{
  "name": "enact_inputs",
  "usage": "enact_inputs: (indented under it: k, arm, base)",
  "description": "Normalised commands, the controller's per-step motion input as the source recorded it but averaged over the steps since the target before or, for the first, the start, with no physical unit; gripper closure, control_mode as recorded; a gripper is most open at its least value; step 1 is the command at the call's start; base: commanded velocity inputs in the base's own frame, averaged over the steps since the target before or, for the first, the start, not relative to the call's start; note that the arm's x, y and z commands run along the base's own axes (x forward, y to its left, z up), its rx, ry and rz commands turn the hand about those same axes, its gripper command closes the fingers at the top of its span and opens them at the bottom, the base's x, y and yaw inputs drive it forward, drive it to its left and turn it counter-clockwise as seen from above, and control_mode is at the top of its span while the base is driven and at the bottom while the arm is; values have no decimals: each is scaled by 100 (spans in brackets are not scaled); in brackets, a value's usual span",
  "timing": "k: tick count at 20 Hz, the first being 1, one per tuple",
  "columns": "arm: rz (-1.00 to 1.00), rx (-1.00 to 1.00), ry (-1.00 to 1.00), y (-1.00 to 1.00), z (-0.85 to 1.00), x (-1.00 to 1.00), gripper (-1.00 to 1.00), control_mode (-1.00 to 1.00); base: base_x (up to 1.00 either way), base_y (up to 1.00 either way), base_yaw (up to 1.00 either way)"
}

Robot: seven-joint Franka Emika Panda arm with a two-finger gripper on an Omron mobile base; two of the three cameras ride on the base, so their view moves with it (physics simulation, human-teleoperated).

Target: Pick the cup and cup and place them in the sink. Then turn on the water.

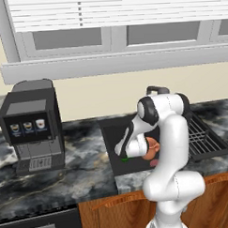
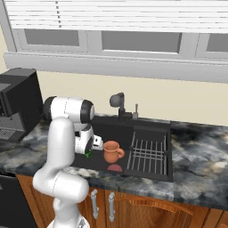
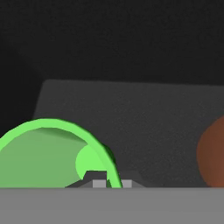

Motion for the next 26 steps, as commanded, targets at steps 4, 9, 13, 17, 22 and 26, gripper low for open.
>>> enact_inputs:
  k: [4,9,13,17,22,26]
  arm:
    - [0,0,0,0,0,0,-100,-100]
    - [0,0,0,0,0,0,-100,-100]
    - [0,0,0,0,0,0,-100,-100]
    - [0,0,0,0,0,0,-100,-100]
    - [0,0,-4,0,8,6,-100,-100]
    - [0,0,-24,0,53,0,-100,-100]
  base:
    - [0,0,0]
    - [0,0,0]
    - [0,0,0]
    - [0,0,0]
    - [0,0,0]
    - [0,0,0]
